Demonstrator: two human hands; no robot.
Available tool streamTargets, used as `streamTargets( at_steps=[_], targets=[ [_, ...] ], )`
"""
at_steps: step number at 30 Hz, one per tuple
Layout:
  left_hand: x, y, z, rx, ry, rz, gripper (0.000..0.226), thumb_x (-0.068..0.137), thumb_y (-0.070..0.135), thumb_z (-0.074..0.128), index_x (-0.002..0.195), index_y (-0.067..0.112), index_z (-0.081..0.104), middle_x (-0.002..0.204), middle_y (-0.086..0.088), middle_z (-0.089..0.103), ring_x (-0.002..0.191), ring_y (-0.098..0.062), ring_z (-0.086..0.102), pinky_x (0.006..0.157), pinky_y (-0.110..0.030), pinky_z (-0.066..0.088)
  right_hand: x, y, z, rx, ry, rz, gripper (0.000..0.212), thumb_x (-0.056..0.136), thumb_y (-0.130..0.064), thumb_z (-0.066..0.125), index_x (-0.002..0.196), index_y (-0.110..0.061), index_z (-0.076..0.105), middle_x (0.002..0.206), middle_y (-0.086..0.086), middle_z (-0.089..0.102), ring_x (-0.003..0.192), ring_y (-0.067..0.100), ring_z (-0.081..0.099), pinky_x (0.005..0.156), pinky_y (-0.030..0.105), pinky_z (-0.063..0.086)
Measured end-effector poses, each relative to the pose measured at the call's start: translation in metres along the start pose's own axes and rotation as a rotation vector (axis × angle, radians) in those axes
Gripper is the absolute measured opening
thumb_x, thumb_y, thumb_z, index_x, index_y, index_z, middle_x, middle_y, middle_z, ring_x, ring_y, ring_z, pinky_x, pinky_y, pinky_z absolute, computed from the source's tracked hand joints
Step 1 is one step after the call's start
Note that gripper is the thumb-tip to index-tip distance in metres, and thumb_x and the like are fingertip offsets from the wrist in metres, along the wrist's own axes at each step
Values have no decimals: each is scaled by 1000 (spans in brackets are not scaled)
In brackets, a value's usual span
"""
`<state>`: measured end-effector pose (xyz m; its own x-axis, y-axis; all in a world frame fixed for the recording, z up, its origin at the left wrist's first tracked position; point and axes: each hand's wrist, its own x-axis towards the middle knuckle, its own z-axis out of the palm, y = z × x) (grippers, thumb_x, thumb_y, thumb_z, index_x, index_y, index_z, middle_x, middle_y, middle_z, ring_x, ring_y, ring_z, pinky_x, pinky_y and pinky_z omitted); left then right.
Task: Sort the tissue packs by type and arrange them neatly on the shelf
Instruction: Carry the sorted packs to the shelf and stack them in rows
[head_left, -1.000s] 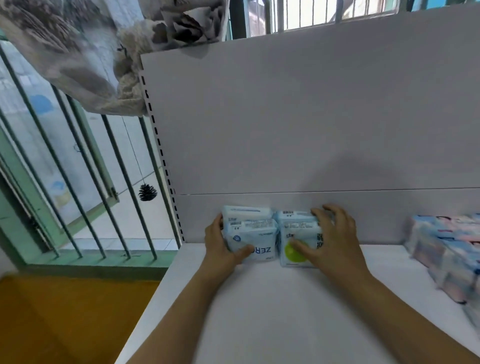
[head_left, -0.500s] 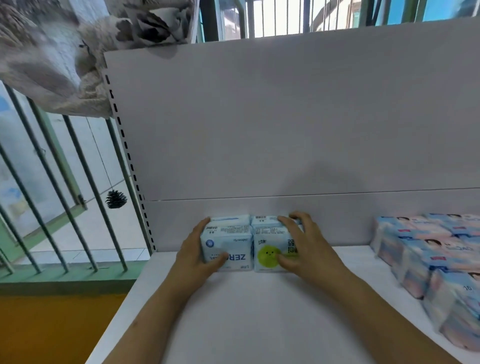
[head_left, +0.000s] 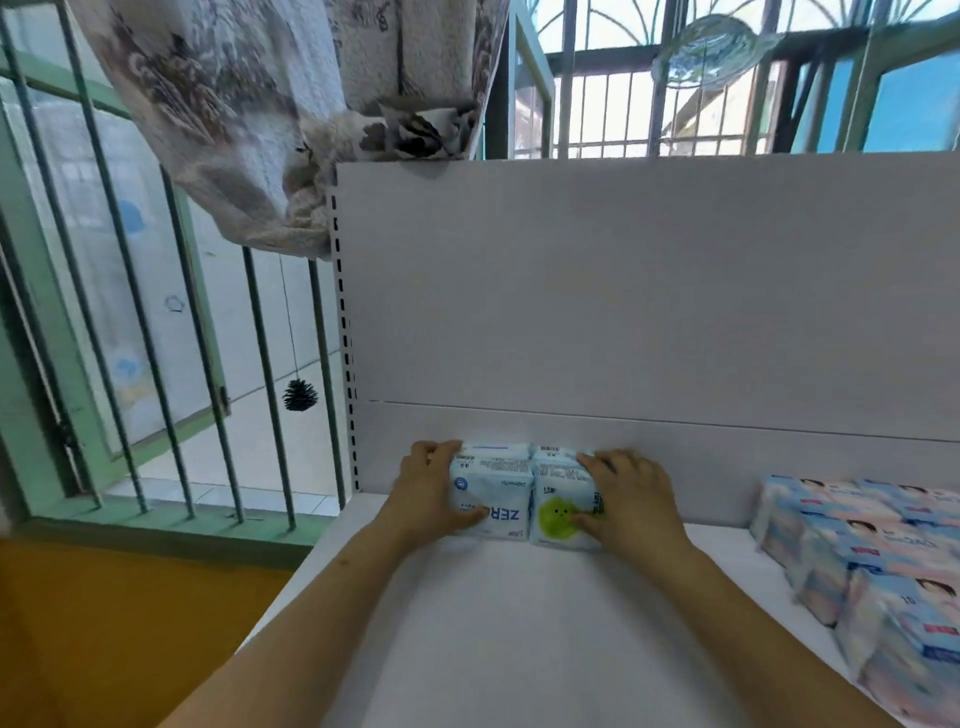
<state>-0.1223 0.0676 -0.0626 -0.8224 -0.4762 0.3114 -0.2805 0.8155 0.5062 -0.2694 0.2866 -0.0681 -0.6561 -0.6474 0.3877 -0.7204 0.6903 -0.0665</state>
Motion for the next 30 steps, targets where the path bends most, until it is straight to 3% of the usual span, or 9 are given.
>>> streamTargets(
  at_steps=[4, 11, 18, 22, 25, 27, 30],
  targets=[
    [-13, 38, -24, 36, 150, 112, 90, 84, 53, 69, 155, 23, 21, 153, -5, 26, 139, -24, 29, 115, -41, 30, 0, -2, -32, 52, -97, 71, 84, 84, -70, 52, 152, -27, 27, 157, -1, 29, 145, 26, 23, 118, 40, 20],
    [-64, 137, 6, -182, -23, 407, 65, 92, 35, 63, 149, 23, 35, 146, -1, 40, 134, -19, 38, 111, -33, 34, -58, 31, -113, 282, 248, 365, 58, 98, -45, 48, 147, -14, 40, 151, 12, 40, 137, 33, 35, 111, 41, 32],
    [-181, 247, 70, -362, -329, 777, 58, 96, 37, 57, 149, 21, 38, 150, 1, 41, 136, -17, 40, 105, -22, 29, -215, 54, -194, 167, 409, 654, 55, 101, -44, 43, 146, -12, 41, 150, 10, 42, 138, 28, 37, 113, 42, 31],
    [-291, 295, 112, -397, -570, 954, 58, 97, 38, 53, 149, 18, 35, 147, -5, 43, 130, -22, 44, 104, -32, 38, -348, 58, -233, 42, 368, 919, 53, 102, -44, 40, 144, -12, 42, 145, 11, 47, 132, 30, 43, 103, 40, 39],
    [-379, 315, 131, -419, -772, 1021, 52, 99, 36, 52, 145, 15, 39, 141, -3, 46, 126, -22, 46, 93, -25, 37, -447, 50, -252, -76, 339, 1095, 53, 101, -46, 39, 143, -15, 43, 144, 9, 48, 131, 31, 45, 102, 44, 43],
    [-432, 326, 144, -436, -876, 1068, 52, 97, 44, 52, 143, 21, 42, 134, 6, 46, 123, -19, 48, 98, -22, 37, -508, 47, -263, -131, 323, 1202, 56, 101, -49, 39, 146, -16, 40, 148, 8, 44, 135, 30, 41, 107, 46, 39],
    [-501, 348, 167, -371, -999, 1174, 59, 89, 54, 51, 140, 25, 42, 133, 1, 48, 122, -20, 49, 105, -40, 45, -596, 49, -278, -137, 287, 1353, 60, 101, -51, 37, 150, -16, 35, 154, 7, 37, 139, 29, 35, 111, 47, 36]
  ],
)
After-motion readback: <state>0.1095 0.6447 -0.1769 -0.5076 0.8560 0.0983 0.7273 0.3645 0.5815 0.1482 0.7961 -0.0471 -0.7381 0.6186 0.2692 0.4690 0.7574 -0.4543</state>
